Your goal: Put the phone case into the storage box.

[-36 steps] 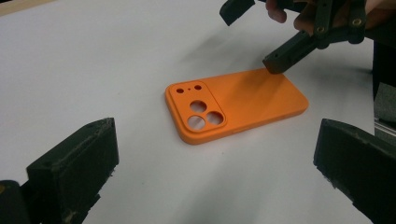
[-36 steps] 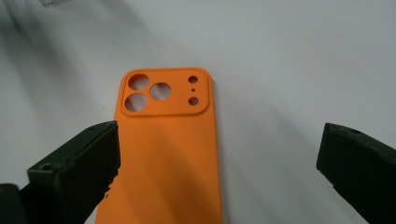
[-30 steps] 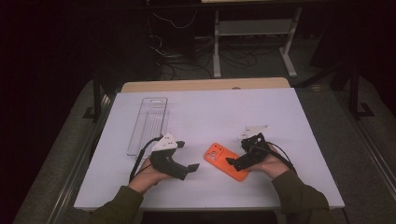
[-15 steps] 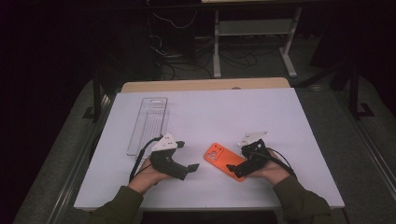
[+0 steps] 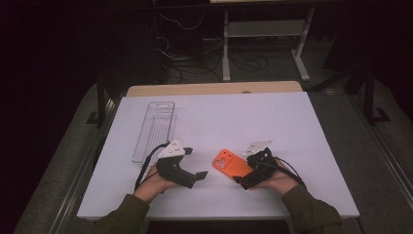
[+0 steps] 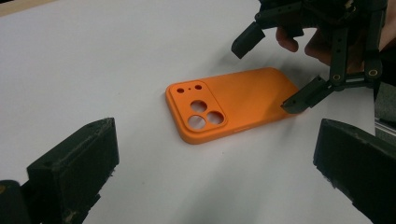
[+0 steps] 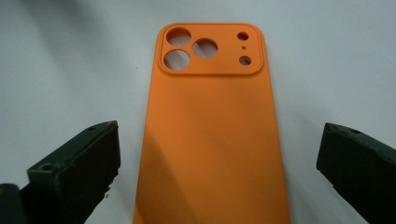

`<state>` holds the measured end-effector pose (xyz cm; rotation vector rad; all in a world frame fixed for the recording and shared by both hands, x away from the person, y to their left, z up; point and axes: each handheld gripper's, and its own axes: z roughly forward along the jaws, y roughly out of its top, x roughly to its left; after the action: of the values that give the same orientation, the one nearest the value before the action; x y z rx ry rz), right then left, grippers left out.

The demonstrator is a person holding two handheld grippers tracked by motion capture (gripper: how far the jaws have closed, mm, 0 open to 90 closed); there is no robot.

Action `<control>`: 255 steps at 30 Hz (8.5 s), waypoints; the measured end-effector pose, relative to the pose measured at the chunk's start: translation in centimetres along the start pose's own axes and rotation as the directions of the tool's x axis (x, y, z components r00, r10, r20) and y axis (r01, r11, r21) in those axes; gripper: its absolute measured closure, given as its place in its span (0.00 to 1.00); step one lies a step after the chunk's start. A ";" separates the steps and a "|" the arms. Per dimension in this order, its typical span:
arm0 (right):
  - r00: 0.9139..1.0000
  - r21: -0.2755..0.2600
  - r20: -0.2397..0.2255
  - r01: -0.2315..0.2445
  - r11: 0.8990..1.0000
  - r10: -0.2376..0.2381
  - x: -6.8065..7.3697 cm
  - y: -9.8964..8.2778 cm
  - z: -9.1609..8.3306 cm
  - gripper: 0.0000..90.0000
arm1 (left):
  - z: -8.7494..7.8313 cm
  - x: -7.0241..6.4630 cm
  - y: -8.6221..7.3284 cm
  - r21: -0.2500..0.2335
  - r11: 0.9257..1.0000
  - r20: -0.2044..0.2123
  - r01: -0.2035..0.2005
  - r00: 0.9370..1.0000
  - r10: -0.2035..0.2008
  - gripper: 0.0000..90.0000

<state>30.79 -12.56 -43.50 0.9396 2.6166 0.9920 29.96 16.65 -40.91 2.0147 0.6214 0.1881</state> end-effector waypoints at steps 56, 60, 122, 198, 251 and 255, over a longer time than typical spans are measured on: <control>1.000 0.089 -0.001 0.023 0.996 -0.023 0.5 0.0 1.3 0.16 | -0.1 0.0 0.0 -0.005 1.000 -0.013 -0.002 1.000 0.002 0.00; 1.000 0.099 0.005 0.027 0.995 -0.028 0.5 0.0 1.3 0.16 | -0.1 0.0 0.0 -0.002 1.000 -0.020 0.006 1.000 -0.006 0.00; 0.999 0.057 -0.049 0.007 0.998 -0.004 -2.4 2.0 -2.2 0.17 | 0.0 0.1 0.3 -0.001 0.999 0.031 0.037 0.999 -0.037 0.00; 0.896 -0.058 -0.259 0.359 0.931 -0.362 -6.7 7.3 -1.9 0.17 | 0.3 0.2 0.4 0.007 1.000 0.065 0.018 0.998 -0.019 0.00; 0.860 -0.067 -0.299 0.414 0.908 -0.414 -5.5 7.5 -2.3 0.17 | -1.1 2.9 5.5 0.143 0.972 0.159 -0.186 0.974 0.163 0.00; 0.853 -0.068 -0.303 0.426 0.902 -0.425 -5.3 7.6 -2.4 0.17 | -1.0 3.1 5.9 0.152 0.968 0.164 -0.201 0.971 0.176 0.00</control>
<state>37.81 -12.75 -36.99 0.1777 2.8876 1.0827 34.28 16.64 -35.72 2.2279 0.3593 0.1001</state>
